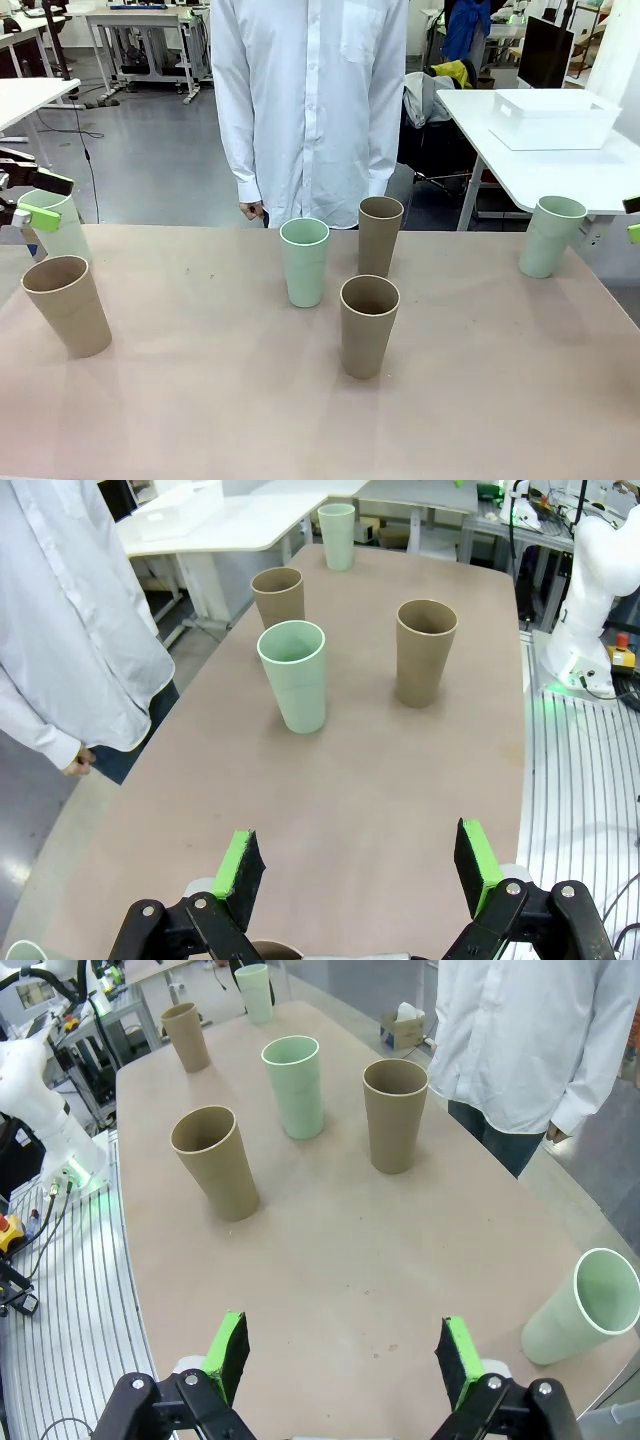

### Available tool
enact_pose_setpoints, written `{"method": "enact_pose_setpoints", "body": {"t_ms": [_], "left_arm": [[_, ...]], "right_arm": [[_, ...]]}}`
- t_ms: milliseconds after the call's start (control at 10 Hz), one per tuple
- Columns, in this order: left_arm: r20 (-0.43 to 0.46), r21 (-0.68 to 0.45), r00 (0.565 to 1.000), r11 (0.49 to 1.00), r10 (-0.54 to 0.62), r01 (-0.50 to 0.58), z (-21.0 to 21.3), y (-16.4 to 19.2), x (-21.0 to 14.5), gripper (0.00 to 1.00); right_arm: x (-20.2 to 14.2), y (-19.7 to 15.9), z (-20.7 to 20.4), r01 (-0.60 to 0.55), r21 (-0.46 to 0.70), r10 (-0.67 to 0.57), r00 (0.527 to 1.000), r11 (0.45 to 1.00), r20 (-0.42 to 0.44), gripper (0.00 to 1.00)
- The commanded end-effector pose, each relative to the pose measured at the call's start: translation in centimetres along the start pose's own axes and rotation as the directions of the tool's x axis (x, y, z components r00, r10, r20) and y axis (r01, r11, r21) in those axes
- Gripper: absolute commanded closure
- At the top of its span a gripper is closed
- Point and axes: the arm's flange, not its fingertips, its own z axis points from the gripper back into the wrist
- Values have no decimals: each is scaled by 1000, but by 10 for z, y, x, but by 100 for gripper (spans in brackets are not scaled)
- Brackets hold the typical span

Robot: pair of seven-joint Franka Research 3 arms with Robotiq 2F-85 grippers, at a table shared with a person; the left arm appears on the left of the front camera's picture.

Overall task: Stack the cups and store them in the basket.
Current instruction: Pick up two Reusable plastic cups , one in each hand.

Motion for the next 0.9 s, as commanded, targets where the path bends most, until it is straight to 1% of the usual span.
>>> {"method": "enact_pose_setpoints", "body": {"t_ms": [0, 800], "left_arm": [[27, -2, 999, 1000, -19, 19, -2, 2, 1, 0], [27, -2, 999, 1000, -19, 19, -2, 2, 1, 0]], "right_arm": [[2, -4, 0, -25, 5, 25, 999, 1000, 25, 0], [2, -4, 0, -25, 5, 25, 999, 1000, 25, 0]]}}
